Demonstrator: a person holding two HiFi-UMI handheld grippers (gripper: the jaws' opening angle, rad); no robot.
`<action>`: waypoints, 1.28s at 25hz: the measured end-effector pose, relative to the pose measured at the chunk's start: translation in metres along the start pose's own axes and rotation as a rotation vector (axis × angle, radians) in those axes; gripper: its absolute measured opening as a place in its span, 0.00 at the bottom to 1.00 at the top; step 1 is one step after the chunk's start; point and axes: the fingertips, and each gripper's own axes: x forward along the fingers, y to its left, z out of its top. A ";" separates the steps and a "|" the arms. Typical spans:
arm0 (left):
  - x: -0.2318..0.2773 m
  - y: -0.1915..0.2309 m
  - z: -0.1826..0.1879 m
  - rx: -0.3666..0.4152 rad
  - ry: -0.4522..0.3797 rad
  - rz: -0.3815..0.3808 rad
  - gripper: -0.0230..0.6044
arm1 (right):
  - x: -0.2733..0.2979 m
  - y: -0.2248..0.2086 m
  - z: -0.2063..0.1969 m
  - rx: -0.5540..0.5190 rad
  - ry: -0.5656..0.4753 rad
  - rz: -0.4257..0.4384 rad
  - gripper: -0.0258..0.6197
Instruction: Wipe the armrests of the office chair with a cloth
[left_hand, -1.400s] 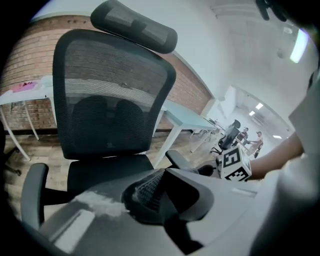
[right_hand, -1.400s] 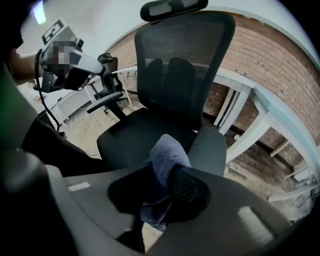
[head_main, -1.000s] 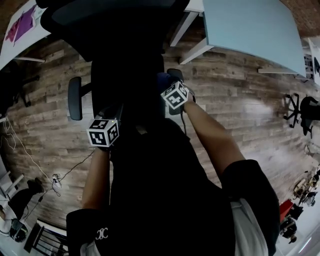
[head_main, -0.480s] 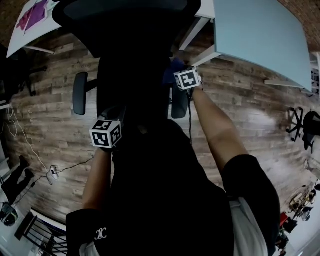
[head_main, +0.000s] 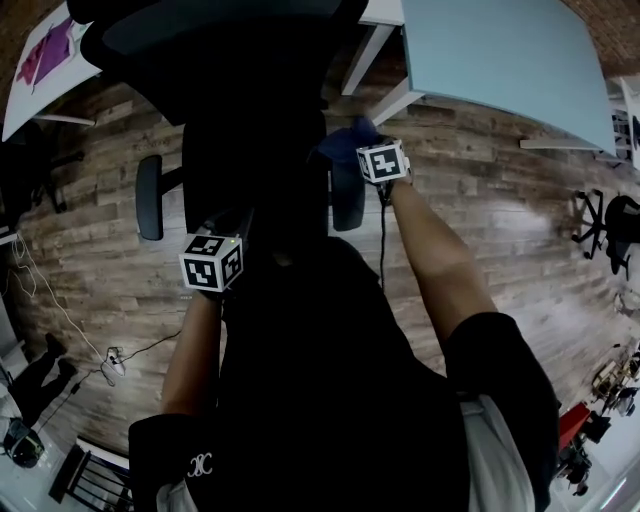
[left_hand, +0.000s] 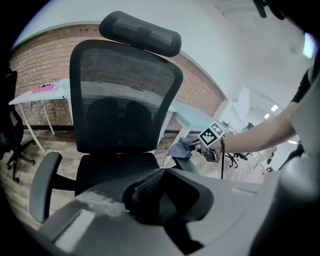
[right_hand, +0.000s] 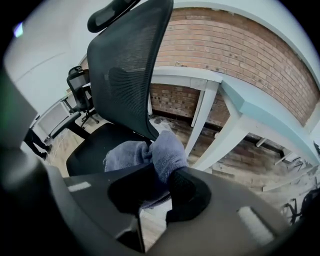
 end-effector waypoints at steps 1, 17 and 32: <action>0.002 -0.002 0.001 0.006 0.003 -0.008 0.05 | -0.002 -0.002 -0.004 0.000 0.002 -0.009 0.17; 0.027 -0.017 0.010 0.052 0.021 -0.075 0.05 | -0.045 0.042 -0.078 -0.064 -0.025 0.035 0.16; 0.026 -0.008 0.007 0.084 0.054 -0.158 0.05 | -0.085 0.099 -0.156 0.130 0.050 0.088 0.16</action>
